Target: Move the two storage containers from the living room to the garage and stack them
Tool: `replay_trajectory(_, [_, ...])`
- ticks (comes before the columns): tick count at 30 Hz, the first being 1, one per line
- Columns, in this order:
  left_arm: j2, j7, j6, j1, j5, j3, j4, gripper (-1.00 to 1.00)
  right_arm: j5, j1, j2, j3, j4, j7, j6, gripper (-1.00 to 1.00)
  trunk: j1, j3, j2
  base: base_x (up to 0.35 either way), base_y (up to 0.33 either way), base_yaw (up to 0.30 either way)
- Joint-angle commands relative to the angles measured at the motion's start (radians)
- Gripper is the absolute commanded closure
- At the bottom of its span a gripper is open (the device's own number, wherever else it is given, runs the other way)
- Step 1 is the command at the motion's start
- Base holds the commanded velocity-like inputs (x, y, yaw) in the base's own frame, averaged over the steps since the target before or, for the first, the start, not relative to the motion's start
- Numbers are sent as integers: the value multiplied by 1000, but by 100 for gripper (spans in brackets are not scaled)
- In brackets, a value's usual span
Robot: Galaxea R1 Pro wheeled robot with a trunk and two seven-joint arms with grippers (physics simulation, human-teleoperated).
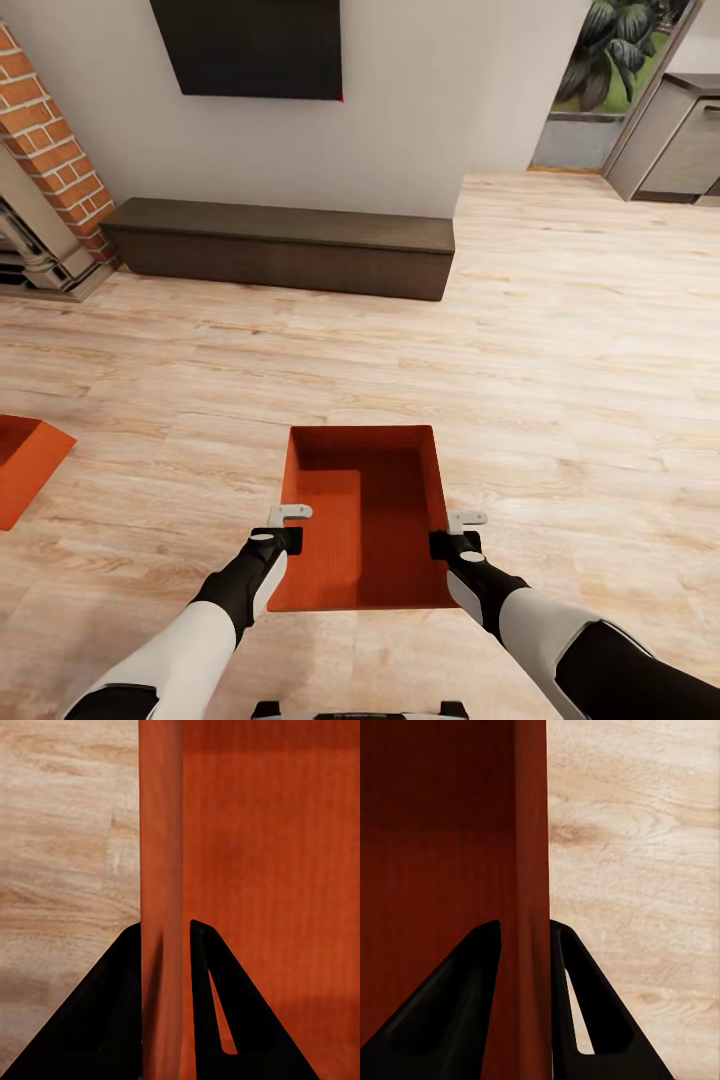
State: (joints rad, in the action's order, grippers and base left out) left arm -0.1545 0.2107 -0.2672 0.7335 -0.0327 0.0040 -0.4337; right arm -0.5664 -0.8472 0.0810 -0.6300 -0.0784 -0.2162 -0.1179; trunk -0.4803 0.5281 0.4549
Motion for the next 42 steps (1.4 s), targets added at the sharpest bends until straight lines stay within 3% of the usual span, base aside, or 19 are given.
replay_trajectory(1, [1, 8, -6, 0, 5, -7, 35, 100, 8, -1, 0, 16, -4, -3, -22, 100, 3, -2, -6, 0, 0, 0])
replay_trajectory(8, [1, 8, -6, 0, 6, -7, 35, 100, 8, -1, 0, 16, -4, -3, -23, 100, 30, -24, -55, 0, 0, 0])
replay_trajectory(42, [1, 9, -6, 0, 5, -7, 34, 100, 11, -1, 1, 14, -4, -6, -25, 100, 30, -24, -55, 0, 0, 0])
